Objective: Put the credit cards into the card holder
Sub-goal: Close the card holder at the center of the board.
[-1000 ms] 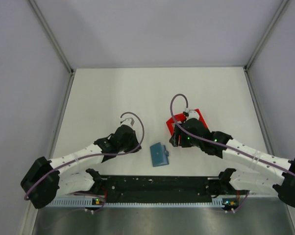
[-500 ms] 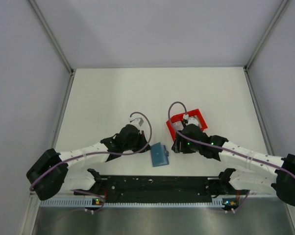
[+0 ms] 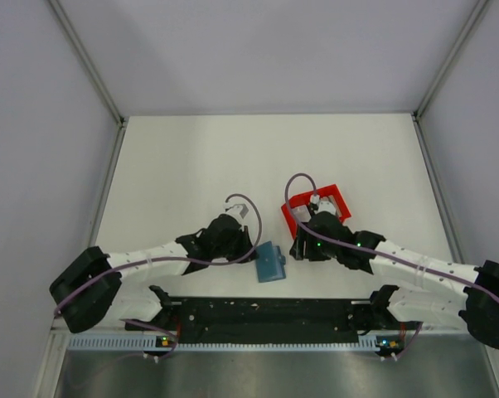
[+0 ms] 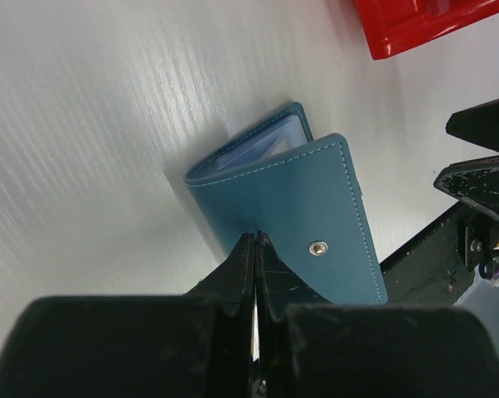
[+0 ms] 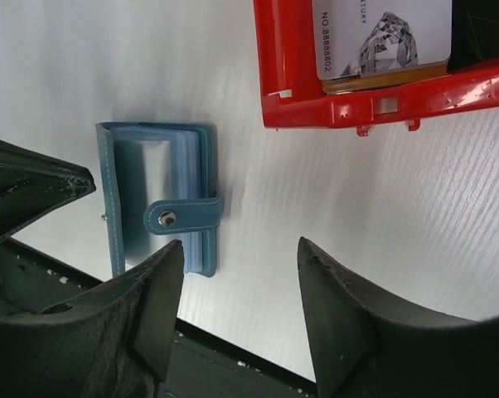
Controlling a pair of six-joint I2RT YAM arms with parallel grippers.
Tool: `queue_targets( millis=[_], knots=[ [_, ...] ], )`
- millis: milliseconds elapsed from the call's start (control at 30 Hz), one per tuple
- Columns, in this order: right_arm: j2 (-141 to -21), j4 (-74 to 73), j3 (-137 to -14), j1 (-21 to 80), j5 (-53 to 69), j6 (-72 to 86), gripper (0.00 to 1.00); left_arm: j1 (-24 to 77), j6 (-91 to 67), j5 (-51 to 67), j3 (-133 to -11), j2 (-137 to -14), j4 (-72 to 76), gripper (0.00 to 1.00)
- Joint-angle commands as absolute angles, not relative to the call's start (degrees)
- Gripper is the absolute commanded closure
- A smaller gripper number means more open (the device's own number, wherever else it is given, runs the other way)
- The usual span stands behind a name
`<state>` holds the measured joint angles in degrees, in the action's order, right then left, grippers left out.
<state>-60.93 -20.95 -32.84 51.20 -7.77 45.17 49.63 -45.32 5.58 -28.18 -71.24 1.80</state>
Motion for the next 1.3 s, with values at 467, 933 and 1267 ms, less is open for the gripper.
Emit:
queue_targets(
  millis=[467, 933, 1267],
  knots=[
    [-61.61, -17.14, -31.99, 50.98, -6.42, 46.23, 0.43, 53.0, -47.46, 3.87, -31.29, -76.99, 4.13, 1.0],
    [-61.96, -16.88, -31.73, 50.89, -6.24, 46.4, 0.43, 54.67, -47.73, 4.13, -31.82, -73.91, 3.43, 1.0],
    [-63.28, -14.42, -31.82, 50.89, -3.69, 45.97, 0.4, 55.37, -48.6, 2.82, -31.11, -77.96, 4.75, 1.0]
  ],
)
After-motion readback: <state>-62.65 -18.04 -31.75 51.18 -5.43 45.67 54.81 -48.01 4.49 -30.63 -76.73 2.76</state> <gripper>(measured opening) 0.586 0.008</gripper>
